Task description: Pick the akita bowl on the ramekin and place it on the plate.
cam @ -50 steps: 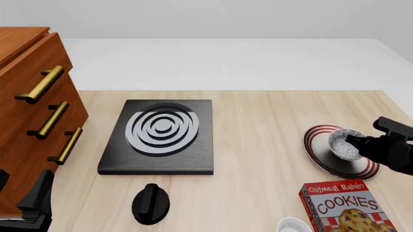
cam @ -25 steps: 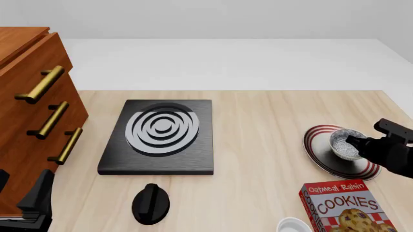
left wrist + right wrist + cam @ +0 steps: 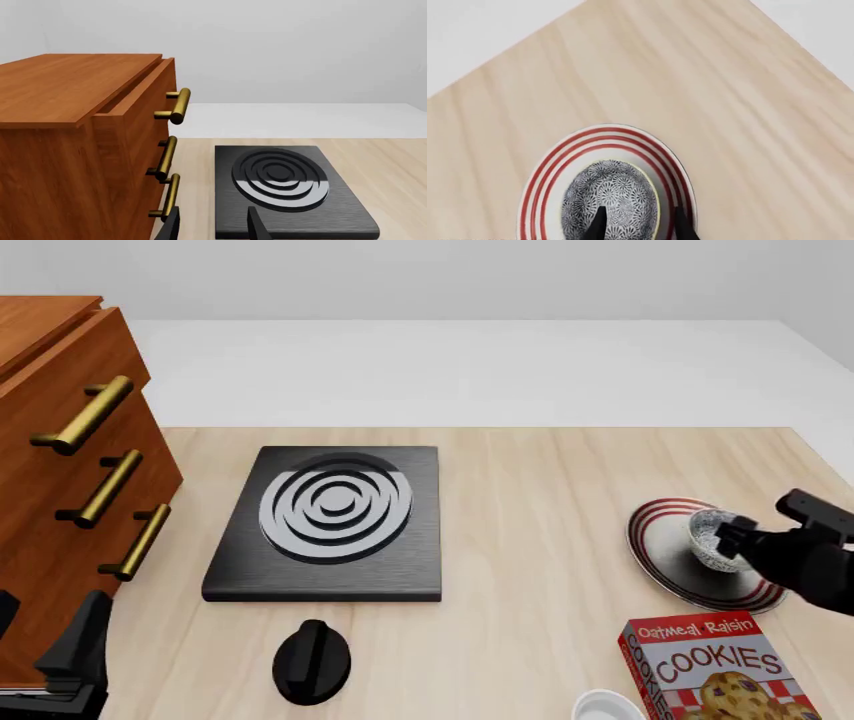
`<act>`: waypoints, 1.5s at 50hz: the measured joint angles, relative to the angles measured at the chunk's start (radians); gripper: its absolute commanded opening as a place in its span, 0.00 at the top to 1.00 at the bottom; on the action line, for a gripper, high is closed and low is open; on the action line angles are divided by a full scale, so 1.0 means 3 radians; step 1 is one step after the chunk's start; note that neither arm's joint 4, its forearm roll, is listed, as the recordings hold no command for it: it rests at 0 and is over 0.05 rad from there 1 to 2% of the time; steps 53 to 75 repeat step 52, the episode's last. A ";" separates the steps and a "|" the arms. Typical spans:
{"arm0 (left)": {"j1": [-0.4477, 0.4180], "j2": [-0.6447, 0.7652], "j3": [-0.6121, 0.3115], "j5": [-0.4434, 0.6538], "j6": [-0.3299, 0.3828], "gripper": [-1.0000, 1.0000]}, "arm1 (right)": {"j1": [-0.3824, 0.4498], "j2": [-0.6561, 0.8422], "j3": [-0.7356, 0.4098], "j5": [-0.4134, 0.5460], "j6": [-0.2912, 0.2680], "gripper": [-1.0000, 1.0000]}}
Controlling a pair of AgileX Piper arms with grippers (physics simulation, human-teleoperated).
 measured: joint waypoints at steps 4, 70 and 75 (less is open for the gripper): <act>0.0000 -0.0004 -0.0001 0.0004 0.0000 0.00 | -0.0028 -0.0081 0.0029 0.0024 0.0002 0.00; 0.0001 -0.0034 -0.0007 0.0041 -0.0001 0.00 | 0.0200 -0.4082 0.0162 0.2432 -0.0034 0.00; 0.0001 -0.0034 -0.0007 0.0041 -0.0001 0.00 | 0.0200 -0.4082 0.0162 0.2432 -0.0034 0.00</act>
